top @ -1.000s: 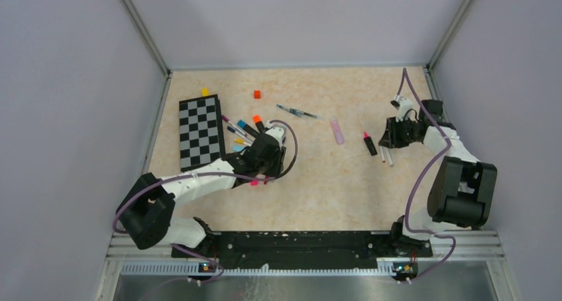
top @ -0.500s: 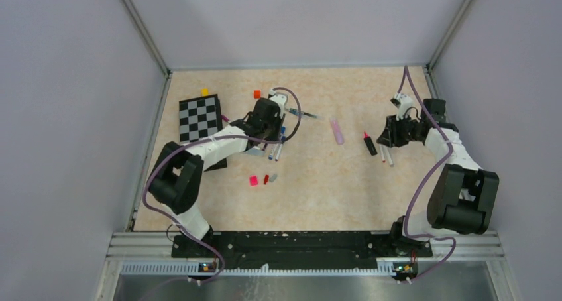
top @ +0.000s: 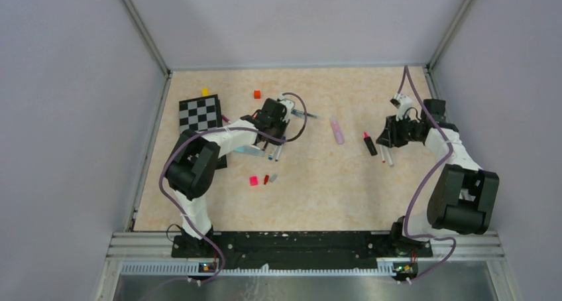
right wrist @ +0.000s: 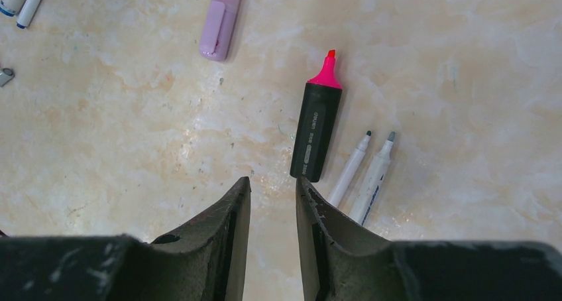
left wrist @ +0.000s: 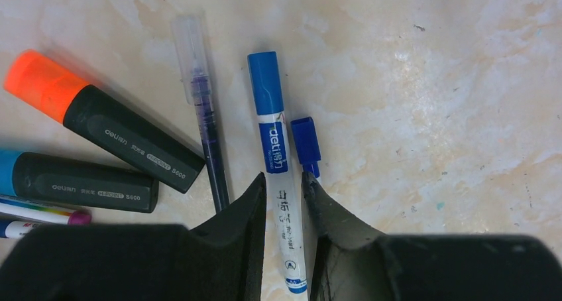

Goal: Open the pen caps
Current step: Pick up the pen from the center of the board.

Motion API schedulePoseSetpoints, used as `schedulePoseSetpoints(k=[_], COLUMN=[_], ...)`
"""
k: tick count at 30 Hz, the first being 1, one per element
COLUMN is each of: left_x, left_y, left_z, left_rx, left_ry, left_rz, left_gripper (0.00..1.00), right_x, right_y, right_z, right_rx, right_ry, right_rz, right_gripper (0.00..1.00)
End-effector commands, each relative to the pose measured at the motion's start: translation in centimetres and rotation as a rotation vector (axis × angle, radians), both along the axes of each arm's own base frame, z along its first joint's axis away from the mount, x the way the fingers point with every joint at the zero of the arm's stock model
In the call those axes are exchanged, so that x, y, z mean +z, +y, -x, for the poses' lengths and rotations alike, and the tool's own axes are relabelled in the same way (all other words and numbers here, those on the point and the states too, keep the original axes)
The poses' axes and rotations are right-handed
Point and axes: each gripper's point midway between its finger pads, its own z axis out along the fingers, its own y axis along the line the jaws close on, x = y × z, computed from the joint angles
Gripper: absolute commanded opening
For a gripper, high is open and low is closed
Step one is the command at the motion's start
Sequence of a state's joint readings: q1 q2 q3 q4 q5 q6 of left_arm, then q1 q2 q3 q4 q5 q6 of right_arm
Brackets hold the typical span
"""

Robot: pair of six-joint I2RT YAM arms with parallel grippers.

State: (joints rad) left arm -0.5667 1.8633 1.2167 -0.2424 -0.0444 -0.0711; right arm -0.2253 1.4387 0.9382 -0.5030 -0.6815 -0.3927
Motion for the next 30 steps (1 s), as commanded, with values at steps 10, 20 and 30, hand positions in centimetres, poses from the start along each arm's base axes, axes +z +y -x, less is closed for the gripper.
schedulePoseSetpoints(k=[10,20,30], left_x=[-1.3,-2.9,3.7], left_y=[0.3,0.7,0.1], left_z=[-0.4,0.4,-1.2], left_rx=[0.004,0.014,0.023], left_ry=[0.036,0.079,-0.055], left_rz=[-0.036,-0.052,0.014], left_gripper=[0.27,0.19,0.0], right_x=[2.7,2.8,3.4], right_y=[-0.2,0.0,0.7], right_z=[-0.9,-0.8,-0.4], right_rx=[0.017,0.021,0.05], right_ry=[-0.095,-0.099,-0.113], right_rz=[0.01,0.004,-0.029], right_gripper=[0.3,0.3,0.3])
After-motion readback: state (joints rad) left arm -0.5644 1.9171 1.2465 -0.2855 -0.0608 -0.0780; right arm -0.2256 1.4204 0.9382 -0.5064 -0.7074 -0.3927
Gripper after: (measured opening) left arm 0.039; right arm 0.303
